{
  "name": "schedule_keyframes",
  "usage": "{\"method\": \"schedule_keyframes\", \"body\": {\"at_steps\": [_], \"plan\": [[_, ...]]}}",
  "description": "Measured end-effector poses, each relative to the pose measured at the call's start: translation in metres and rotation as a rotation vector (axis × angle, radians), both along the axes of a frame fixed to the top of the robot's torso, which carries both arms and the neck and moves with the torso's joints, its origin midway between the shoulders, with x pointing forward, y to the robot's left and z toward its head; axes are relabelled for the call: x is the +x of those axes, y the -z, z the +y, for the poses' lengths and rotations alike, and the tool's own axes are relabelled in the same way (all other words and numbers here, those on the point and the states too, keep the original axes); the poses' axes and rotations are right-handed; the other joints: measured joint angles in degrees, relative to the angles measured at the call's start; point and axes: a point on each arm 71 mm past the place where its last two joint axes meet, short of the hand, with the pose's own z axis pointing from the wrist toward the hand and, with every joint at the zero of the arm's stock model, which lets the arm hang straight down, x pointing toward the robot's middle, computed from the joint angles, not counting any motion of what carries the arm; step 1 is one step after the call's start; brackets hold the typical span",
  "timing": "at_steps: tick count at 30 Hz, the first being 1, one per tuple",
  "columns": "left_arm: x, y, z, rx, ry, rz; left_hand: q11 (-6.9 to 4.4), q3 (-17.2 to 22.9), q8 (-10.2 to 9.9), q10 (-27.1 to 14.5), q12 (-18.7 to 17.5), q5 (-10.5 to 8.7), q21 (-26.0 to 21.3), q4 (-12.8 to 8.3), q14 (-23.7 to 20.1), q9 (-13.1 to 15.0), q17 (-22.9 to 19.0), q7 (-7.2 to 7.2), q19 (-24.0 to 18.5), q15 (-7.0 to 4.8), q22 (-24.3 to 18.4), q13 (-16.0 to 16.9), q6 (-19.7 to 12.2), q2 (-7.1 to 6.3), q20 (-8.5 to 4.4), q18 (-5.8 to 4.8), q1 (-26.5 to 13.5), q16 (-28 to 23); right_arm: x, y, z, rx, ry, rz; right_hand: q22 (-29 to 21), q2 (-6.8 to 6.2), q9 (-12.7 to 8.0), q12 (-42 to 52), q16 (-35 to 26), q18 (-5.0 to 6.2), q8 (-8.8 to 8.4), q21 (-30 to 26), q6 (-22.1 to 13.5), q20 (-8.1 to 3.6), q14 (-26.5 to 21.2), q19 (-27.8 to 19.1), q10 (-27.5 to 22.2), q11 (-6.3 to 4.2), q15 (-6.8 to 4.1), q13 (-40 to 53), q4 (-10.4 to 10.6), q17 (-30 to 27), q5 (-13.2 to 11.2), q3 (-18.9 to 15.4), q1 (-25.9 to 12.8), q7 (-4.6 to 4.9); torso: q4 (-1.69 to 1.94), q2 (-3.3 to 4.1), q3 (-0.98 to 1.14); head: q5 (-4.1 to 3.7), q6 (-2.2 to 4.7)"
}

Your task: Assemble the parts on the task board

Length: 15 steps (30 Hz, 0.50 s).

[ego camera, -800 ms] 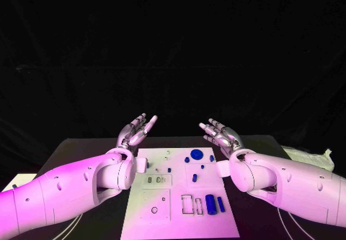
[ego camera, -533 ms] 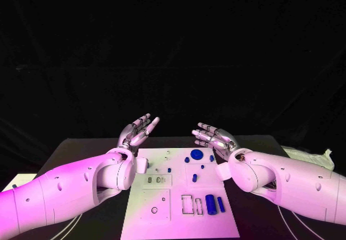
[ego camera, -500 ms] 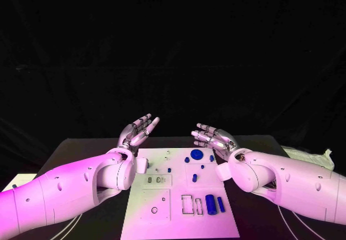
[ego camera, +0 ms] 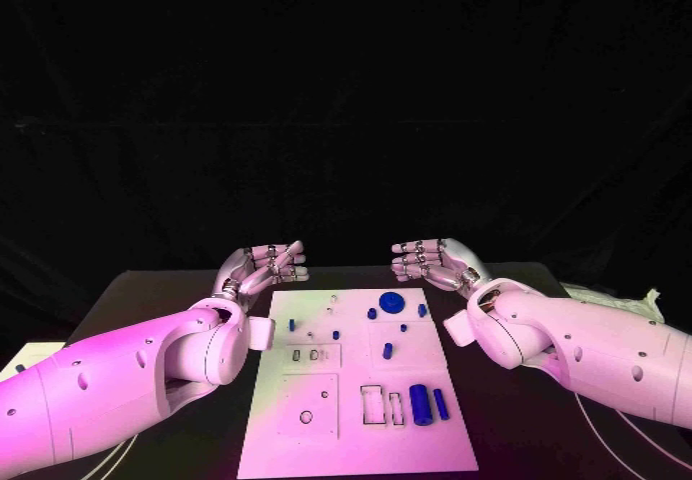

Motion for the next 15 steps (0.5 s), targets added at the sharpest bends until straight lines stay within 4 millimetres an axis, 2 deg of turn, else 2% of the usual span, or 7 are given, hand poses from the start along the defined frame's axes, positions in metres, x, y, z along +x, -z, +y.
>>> {"method": "schedule_keyframes", "body": {"at_steps": [5,6,11,14,15], "plan": [[-0.011,-0.006,0.003,-0.018,0.030,0.007,-0.92,-0.3,-0.7,3.3,-1.0,0.00,1.8,-0.8,4.2,-0.6,2.1,-0.76,3.7,-1.33,0.6,-0.1,2.3,0.03,-1.57,0.00,0.8,0.2,0.002,-0.012,-0.003,-0.121,-0.030,-0.105,1.1,-0.02,0.1,0.0,0.7,0.00,0.00,3.3,5.4,-1.74,7.0,5.4,5.5,-1.20,-1.82,0.1,-1.9,0.3,-0.2,1.9,0.0,1.22,0.09,1.18,0.14,-0.37,0.36],[-0.013,-0.008,0.003,-0.023,0.035,0.008,-1.10,-0.3,-0.7,3.5,-1.1,0.00,1.9,-0.8,4.5,-0.6,2.4,-0.82,4.1,-1.53,0.7,-0.1,2.6,0.22,-1.63,-0.01,1.0,0.2,0.003,-0.015,-0.003,-0.147,-0.036,-0.124,1.5,-0.18,0.1,-0.2,0.9,0.01,0.00,4.3,6.6,-2.27,8.8,6.7,6.9,-1.55,-2.33,0.1,-2.4,0.5,-0.2,2.4,0.2,1.21,0.14,1.45,0.14,-0.49,0.42],[-0.026,-0.018,0.003,-0.045,0.067,0.012,-1.27,-0.3,-1.5,4.7,-1.8,0.00,2.8,-1.1,5.9,-0.7,3.7,-0.84,5.1,-1.96,1.0,-0.1,3.2,0.22,-2.11,0.00,1.0,0.2,0.002,-0.025,-0.003,-0.319,-0.075,-0.226,3.8,-1.42,0.2,-0.3,2.0,0.00,0.00,9.0,10.6,-4.54,15.3,10.8,12.0,-2.98,-4.36,0.2,-4.0,1.2,-0.2,4.0,-0.2,0.39,0.70,3.09,0.01,-1.38,0.73],[-0.032,-0.024,0.002,-0.060,0.085,0.014,-1.38,-0.3,-1.7,5.0,-2.0,0.00,2.8,-1.1,6.1,-0.7,4.1,-0.84,5.4,-1.98,1.1,-0.1,3.2,0.22,-2.01,0.00,1.0,0.2,0.001,-0.030,0.001,-0.423,-0.100,-0.275,5.8,-1.80,0.2,-0.7,2.7,0.00,0.00,12.5,12.6,-5.73,19.0,12.6,14.6,-3.80,-5.53,0.2,-4.8,1.9,-0.6,4.8,-0.6,-0.19,1.13,4.15,-0.11,-1.98,1.00],[-0.036,-0.026,0.001,-0.068,0.093,0.015,-1.37,-0.3,-1.8,5.0,-2.3,0.00,3.1,-1.1,6.2,-0.8,4.2,-0.84,5.6,-1.92,1.1,-0.1,3.2,0.31,-2.18,-0.01,1.4,0.2,0.001,-0.032,0.003,-0.470,-0.112,-0.296,6.7,-2.37,0.2,-1.0,3.1,0.00,0.00,14.2,13.3,-6.31,20.6,13.2,15.7,-4.16,-6.03,0.2,-5.0,2.3,-0.6,5.1,-0.7,-0.48,1.33,4.58,-0.16,-2.23,1.10]]}}
